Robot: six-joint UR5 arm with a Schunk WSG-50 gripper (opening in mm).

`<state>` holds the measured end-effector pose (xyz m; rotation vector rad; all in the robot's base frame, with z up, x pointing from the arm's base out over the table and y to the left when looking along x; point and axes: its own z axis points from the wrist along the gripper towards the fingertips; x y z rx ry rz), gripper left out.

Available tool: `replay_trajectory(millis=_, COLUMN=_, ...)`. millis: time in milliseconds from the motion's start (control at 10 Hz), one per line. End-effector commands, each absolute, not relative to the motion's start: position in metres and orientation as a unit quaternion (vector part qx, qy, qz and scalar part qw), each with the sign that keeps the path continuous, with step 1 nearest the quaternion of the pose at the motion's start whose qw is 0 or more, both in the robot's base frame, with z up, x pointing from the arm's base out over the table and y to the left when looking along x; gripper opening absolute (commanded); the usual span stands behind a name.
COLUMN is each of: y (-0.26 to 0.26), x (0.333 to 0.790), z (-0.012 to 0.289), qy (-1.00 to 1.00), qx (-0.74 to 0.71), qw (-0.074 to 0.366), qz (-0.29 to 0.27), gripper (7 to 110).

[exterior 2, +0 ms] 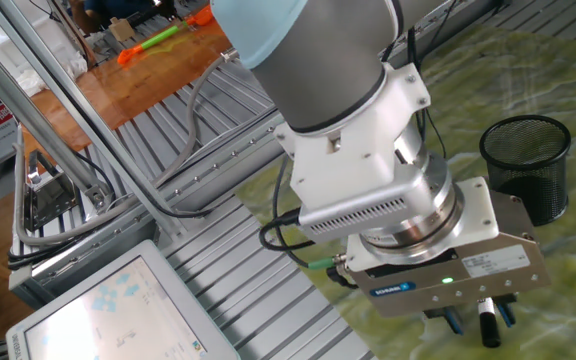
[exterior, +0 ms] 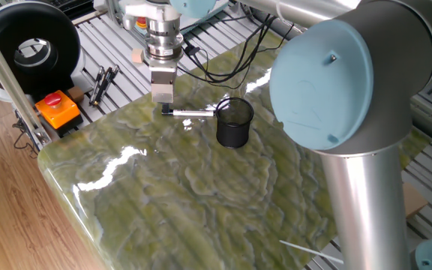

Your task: Put the pen into the pen holder

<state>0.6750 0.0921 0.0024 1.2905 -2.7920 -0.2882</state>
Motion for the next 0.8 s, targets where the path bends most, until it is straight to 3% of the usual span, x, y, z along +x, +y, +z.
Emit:
replay_trajectory(millis=0, y=0.090, x=0.667, z=-0.008, qy=-0.906, qx=0.414, qw=0.031, qz=-0.085, gripper=44)
replay_trajectory(millis=400, y=0.080, x=0.662, z=0.008, qy=-0.908, qx=0.414, qw=0.020, qz=-0.062, gripper=44)
replay_trajectory(millis=700, y=0.092, x=0.675, z=0.005, qy=-0.912, qx=0.405, qw=-0.031, qz=-0.063, gripper=44)
